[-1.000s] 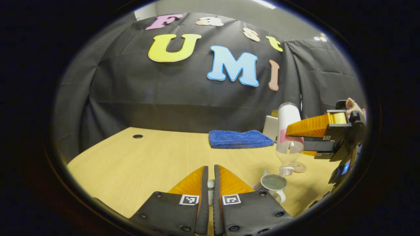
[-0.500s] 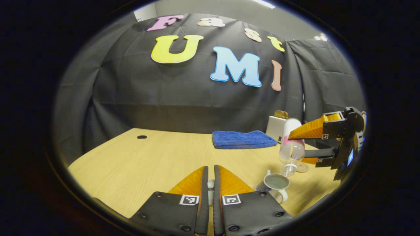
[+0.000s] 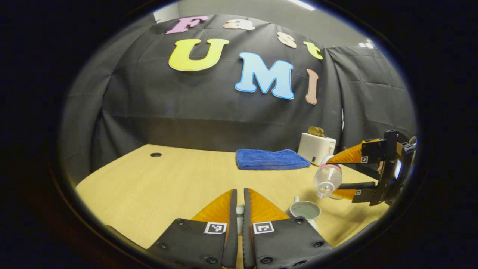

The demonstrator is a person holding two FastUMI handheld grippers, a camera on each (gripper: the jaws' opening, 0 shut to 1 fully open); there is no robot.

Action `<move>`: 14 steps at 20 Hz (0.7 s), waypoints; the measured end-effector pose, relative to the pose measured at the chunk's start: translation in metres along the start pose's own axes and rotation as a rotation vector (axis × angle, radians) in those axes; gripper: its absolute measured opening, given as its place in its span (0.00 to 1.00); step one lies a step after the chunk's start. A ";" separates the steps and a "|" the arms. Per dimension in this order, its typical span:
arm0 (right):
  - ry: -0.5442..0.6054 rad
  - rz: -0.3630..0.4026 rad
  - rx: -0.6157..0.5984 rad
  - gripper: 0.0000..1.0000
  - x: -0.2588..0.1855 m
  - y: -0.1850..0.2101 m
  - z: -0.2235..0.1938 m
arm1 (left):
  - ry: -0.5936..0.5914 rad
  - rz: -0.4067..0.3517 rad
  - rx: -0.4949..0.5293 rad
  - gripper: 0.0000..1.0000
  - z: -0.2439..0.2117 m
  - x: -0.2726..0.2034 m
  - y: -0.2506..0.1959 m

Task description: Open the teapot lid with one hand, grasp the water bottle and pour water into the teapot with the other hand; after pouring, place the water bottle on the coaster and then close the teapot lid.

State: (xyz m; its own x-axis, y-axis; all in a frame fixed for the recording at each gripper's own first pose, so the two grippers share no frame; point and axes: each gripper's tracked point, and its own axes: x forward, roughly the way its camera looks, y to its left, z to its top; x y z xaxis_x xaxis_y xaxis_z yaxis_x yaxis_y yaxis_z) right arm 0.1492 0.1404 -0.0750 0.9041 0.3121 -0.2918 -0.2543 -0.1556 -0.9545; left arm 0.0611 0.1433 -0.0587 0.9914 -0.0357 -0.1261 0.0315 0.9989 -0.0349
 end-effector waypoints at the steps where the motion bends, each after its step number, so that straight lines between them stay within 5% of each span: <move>1: 0.002 0.005 0.038 0.73 0.000 0.004 0.000 | 0.001 -0.004 -0.002 0.12 -0.001 0.002 -0.004; 14: -0.013 0.005 0.609 0.73 -0.021 0.007 -0.021 | 0.004 -0.050 0.016 0.12 0.009 0.017 -0.054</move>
State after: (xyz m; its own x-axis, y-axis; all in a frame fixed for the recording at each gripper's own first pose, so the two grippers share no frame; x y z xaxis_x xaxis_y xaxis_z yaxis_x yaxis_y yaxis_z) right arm 0.1356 0.1131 -0.0747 0.8990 0.3250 -0.2935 -0.4128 0.4053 -0.8157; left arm 0.0773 0.0891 -0.0502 0.9879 -0.0861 -0.1288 0.0835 0.9962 -0.0251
